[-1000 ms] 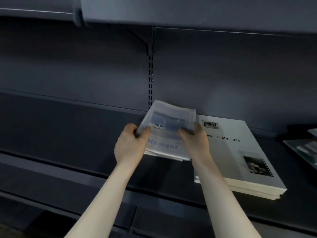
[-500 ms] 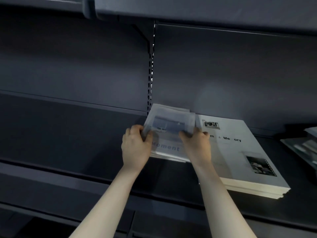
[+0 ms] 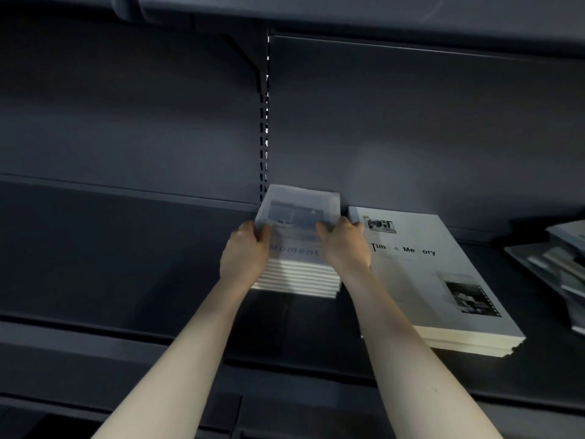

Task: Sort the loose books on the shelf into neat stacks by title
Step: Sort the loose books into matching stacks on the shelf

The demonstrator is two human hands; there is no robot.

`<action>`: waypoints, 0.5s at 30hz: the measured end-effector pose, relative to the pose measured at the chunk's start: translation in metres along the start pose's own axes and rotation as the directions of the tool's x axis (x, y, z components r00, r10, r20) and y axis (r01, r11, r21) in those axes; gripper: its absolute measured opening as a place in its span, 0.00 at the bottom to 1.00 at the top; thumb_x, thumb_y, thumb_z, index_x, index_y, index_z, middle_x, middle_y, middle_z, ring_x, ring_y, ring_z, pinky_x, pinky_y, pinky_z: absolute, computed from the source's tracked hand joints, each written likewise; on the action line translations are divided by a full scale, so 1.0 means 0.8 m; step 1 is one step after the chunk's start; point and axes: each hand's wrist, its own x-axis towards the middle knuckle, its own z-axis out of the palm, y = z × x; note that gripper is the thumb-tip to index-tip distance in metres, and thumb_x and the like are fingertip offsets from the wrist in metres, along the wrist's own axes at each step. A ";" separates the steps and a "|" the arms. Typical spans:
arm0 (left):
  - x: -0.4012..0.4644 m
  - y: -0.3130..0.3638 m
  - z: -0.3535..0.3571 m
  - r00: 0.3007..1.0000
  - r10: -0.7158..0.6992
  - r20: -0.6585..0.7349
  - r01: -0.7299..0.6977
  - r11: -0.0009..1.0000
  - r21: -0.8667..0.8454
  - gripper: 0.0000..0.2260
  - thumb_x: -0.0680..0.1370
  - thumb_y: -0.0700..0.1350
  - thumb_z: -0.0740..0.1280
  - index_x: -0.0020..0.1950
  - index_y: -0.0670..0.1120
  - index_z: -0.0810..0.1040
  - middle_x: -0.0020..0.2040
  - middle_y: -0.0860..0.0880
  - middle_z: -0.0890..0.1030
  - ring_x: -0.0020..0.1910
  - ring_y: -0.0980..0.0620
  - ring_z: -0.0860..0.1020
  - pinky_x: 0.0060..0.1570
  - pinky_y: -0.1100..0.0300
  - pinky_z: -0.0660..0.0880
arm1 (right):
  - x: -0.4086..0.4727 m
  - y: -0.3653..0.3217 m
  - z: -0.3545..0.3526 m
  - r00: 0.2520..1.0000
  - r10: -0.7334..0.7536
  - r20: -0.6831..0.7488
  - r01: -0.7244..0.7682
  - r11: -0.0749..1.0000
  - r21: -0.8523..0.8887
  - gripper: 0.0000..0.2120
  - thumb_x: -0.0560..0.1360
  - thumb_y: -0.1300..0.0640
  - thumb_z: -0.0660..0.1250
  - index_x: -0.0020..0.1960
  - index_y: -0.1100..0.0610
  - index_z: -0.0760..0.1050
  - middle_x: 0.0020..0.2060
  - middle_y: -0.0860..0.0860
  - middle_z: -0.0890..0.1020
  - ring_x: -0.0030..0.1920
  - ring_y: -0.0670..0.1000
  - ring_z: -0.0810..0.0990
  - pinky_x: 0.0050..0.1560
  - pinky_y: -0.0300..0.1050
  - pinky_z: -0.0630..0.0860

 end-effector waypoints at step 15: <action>-0.043 0.054 -0.006 0.964 0.220 -0.152 -0.174 0.948 0.266 0.26 0.80 0.56 0.58 0.73 0.41 0.64 0.72 0.41 0.65 0.73 0.41 0.60 0.71 0.45 0.60 | -0.013 0.070 -0.078 0.980 -0.142 -0.143 0.152 0.986 0.062 0.15 0.80 0.52 0.58 0.61 0.59 0.73 0.56 0.61 0.74 0.56 0.61 0.73 0.54 0.48 0.69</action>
